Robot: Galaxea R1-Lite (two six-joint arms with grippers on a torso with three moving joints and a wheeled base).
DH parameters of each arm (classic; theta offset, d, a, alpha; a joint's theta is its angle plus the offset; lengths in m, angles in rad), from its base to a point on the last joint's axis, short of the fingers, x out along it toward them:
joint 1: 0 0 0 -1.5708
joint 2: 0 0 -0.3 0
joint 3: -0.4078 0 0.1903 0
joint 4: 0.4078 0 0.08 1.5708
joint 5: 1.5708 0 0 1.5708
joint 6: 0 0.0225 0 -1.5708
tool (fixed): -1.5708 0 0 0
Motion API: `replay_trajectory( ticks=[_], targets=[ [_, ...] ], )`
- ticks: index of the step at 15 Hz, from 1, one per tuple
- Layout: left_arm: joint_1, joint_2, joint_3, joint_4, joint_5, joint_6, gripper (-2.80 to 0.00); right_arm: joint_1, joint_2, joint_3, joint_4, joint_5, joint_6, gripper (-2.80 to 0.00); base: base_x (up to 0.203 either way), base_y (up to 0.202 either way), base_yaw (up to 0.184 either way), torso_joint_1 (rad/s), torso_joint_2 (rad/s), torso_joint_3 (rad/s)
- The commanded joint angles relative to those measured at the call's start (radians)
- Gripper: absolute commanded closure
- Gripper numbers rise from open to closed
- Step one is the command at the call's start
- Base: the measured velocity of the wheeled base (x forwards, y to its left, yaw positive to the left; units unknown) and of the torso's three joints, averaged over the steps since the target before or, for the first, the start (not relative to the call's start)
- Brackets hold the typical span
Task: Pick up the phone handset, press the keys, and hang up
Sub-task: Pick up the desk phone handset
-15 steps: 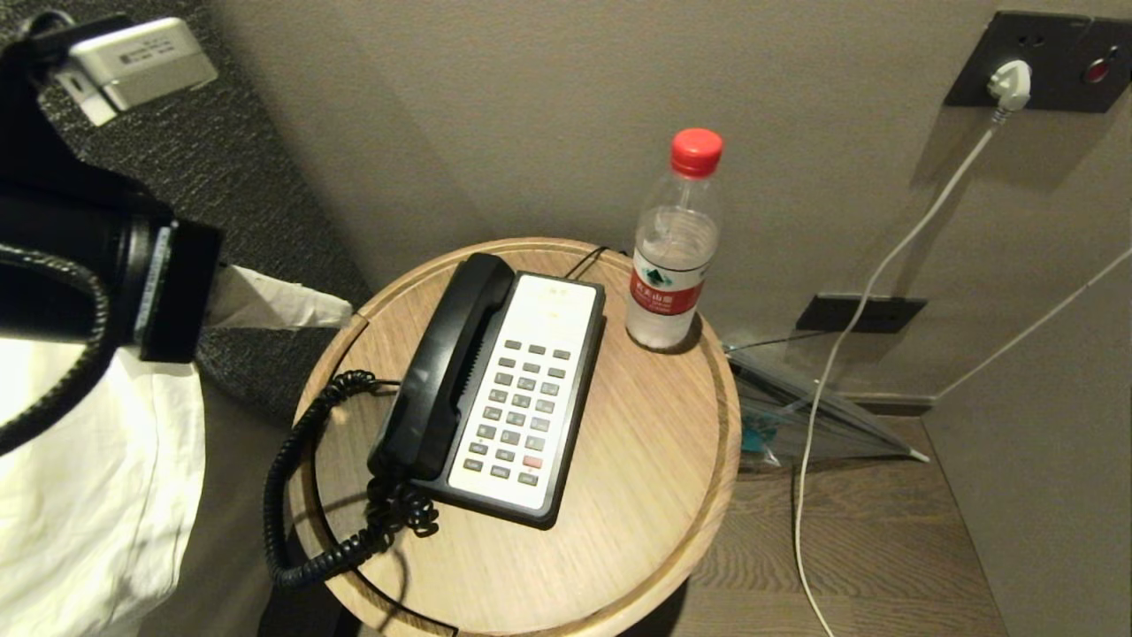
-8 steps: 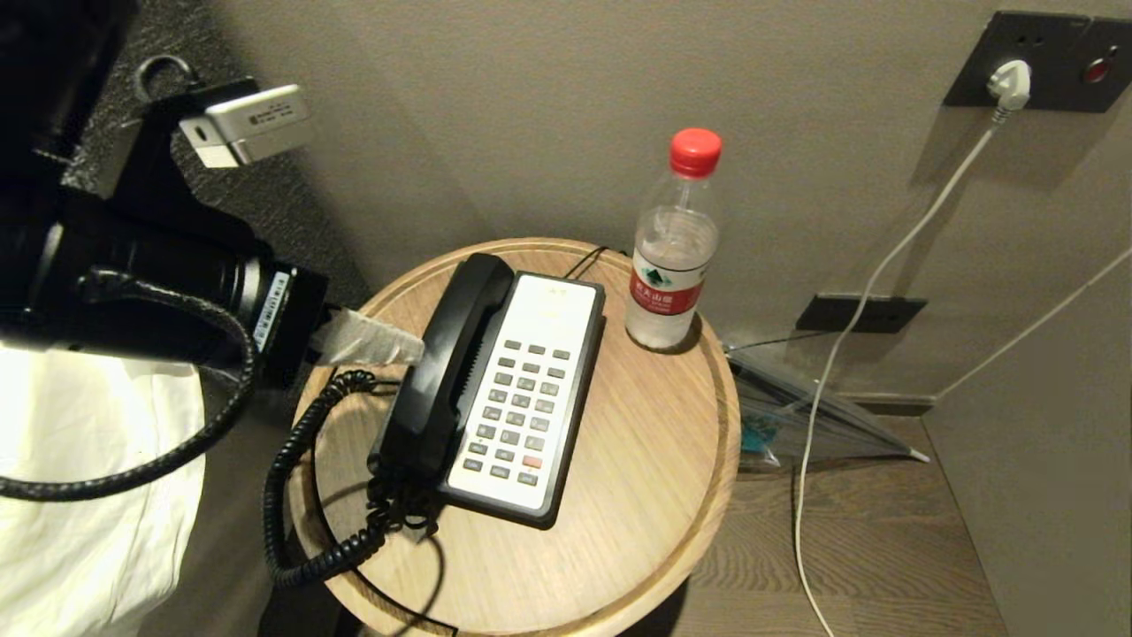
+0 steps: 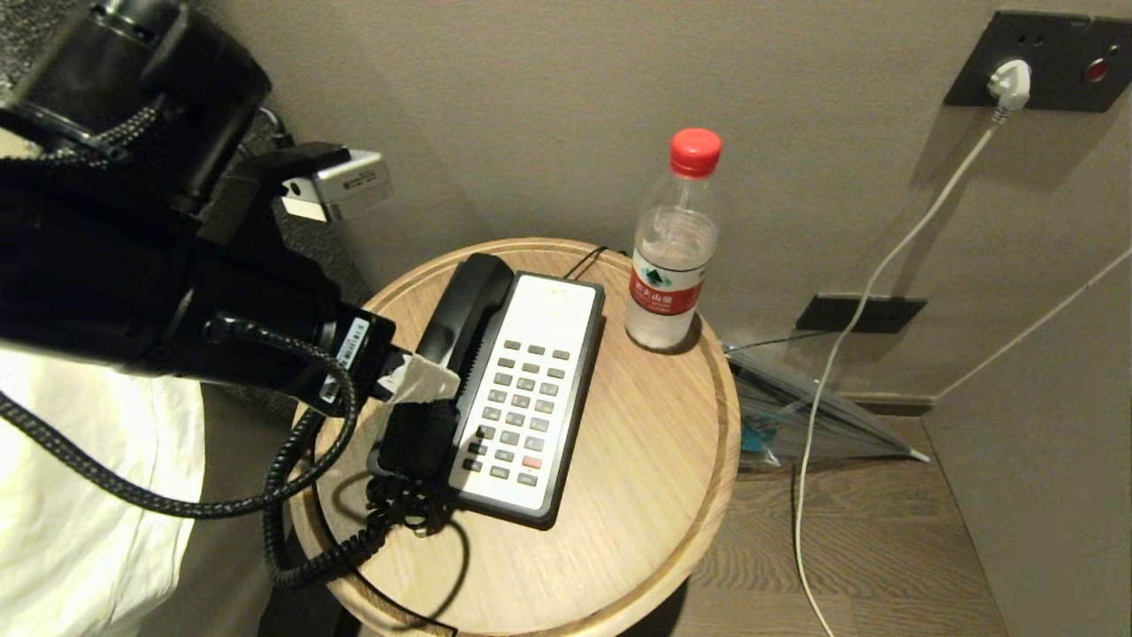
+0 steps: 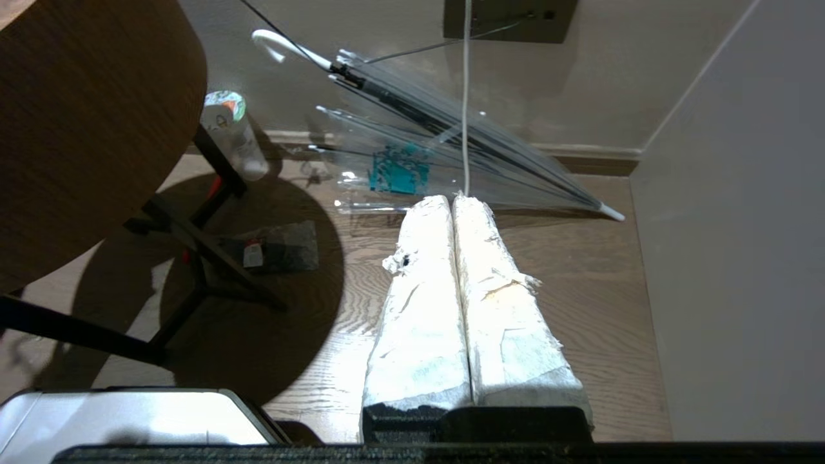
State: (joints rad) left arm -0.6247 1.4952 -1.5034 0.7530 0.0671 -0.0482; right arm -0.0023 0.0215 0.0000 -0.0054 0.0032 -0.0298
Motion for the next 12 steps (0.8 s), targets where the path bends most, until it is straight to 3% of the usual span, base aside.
replay_trajectory(
  ticks=[1, 8, 12],
  targets=[
    [-0.006, 0.028, 0.015, -0.022, 0.014, 0.008, -2.8, 0.001, 0.0, 0.002, -0.001, 0.0, -0.001, 0.0, 0.0, 0.0, 0.0, 0.0, 0.0, 0.0],
    [-0.007, 0.09, 0.019, -0.043, 0.082, 0.008, -2.8, 0.0, -0.001, 0.002, -0.001, 0.001, -0.001, 0.0, 0.0, 0.0, 0.0, 0.0, 0.0, 0.0],
    [-0.006, 0.108, 0.022, -0.057, 0.082, 0.002, -2.8, -0.001, 0.0, 0.002, -0.001, 0.0, -0.001, 0.0, 0.0, 0.0, 0.0, 0.0, 0.0, 0.0]
  ],
)
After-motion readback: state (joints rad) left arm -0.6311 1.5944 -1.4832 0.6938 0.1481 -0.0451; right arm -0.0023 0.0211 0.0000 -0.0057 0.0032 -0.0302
